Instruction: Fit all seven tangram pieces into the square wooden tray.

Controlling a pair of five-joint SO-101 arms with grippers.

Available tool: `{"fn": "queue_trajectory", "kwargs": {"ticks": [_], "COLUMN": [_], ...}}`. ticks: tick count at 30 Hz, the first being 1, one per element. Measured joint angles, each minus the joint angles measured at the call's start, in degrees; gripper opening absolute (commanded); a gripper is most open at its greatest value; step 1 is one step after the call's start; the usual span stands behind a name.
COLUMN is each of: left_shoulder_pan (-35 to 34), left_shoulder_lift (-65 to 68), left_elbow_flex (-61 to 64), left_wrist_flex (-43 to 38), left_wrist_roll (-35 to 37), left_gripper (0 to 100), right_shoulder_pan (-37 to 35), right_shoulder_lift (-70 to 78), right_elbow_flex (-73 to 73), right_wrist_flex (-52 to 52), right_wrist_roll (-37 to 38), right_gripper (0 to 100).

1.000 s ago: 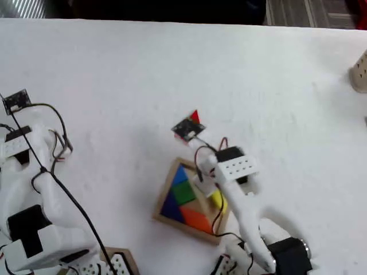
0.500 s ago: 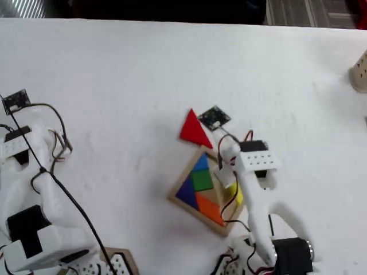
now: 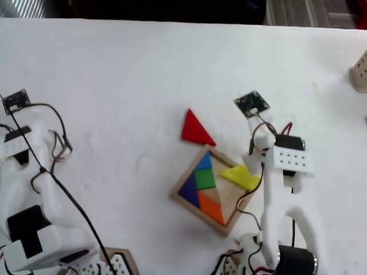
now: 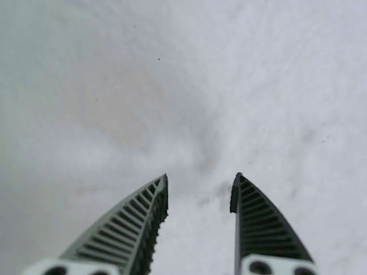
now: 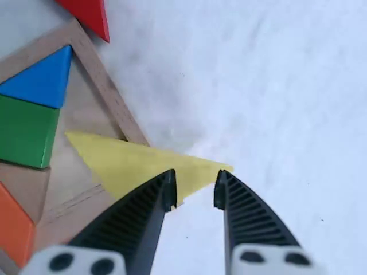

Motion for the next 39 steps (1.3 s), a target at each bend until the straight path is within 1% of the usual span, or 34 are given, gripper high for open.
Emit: {"fn": "queue_trajectory", "kwargs": {"ticks": [3,10,12,14,16,19,23,27,34,36,39], "left_shoulder_pan": [0.0,0.0,0.0,0.0,0.0,0.0,0.0,0.0,0.0,0.0,0.0], "left_shoulder_lift": [0.0,0.0,0.0,0.0,0.0,0.0,0.0,0.0,0.0,0.0,0.0], "left_elbow_flex": [0.0,0.0,0.0,0.0,0.0,0.0,0.0,0.0,0.0,0.0,0.0], "left_wrist_flex": [0.0,0.0,0.0,0.0,0.0,0.0,0.0,0.0,0.0,0.0,0.0], "left_wrist_roll": [-2.02,-2.29,-2.29,-2.29,-2.29,-2.29,-2.29,-2.29,-2.37,-2.37,-2.37], "left_gripper": [19,19,19,19,19,19,19,19,19,19,19], "right_shoulder_pan": [0.62,3.08,3.69,4.4,5.19,7.03,8.79,9.23,9.23,9.23,5.45], "right_shoulder_lift": [0.0,0.0,0.0,0.0,0.0,0.0,0.0,0.0,0.0,0.0,0.0], "right_elbow_flex": [0.0,-1.67,-2.64,-3.6,-4.75,-5.36,-5.36,-5.36,-2.37,-1.05,1.14], "right_wrist_flex": [0.0,0.0,1.23,3.69,6.51,9.93,10.73,6.33,-10.11,-9.93,-3.69], "right_wrist_roll": [0.0,0.0,0.0,0.0,0.0,0.0,0.0,0.0,-1.67,-0.7,4.84], "right_gripper": [11.6,11.1,7.7,0.7,2.9,1.9,1.9,1.9,1.8,1.8,1.8]}}
